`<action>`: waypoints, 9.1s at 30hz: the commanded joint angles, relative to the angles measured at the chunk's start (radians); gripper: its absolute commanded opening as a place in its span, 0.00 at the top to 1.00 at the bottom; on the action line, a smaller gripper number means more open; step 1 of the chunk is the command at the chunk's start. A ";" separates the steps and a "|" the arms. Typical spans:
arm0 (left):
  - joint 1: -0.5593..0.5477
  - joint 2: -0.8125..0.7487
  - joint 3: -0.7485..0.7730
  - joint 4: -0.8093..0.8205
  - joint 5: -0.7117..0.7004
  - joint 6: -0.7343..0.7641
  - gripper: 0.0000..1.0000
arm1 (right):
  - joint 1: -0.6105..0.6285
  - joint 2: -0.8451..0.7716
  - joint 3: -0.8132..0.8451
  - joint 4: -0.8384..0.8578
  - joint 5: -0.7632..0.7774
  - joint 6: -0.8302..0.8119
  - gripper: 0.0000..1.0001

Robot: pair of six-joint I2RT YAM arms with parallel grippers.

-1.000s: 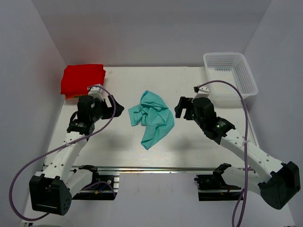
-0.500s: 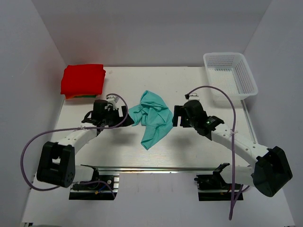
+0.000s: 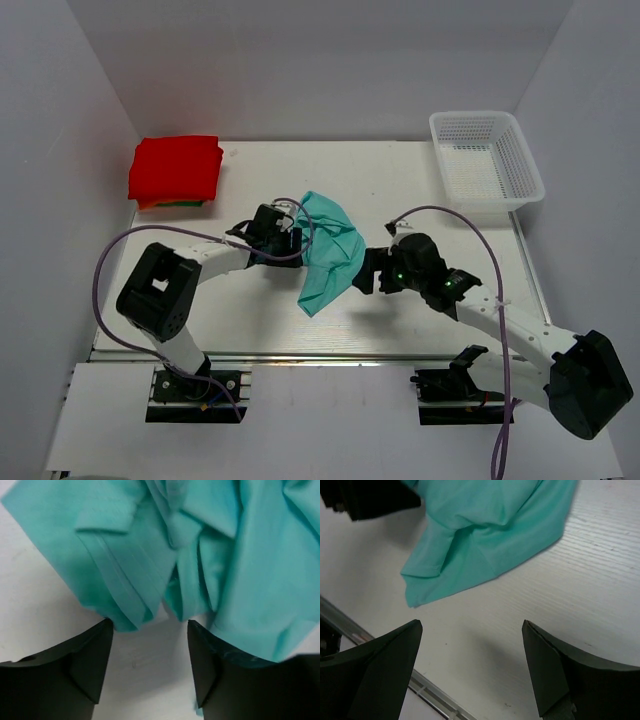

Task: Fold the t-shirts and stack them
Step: Flatten out the tshirt

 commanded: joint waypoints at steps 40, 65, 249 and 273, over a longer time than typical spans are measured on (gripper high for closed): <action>-0.021 -0.250 -0.086 0.077 -0.116 0.003 1.00 | 0.159 0.681 0.349 0.251 -0.067 0.049 0.59; -0.008 -0.506 0.190 -0.196 -0.639 -0.089 1.00 | 0.118 0.095 0.393 -0.034 0.642 -0.103 1.00; -0.005 -0.060 0.507 -0.279 -0.779 -0.048 1.00 | -0.359 0.813 0.807 -0.339 0.398 0.174 0.20; 0.032 -0.506 0.636 -0.262 -1.044 0.077 1.00 | -0.404 0.097 0.732 -0.215 0.564 -0.178 1.00</action>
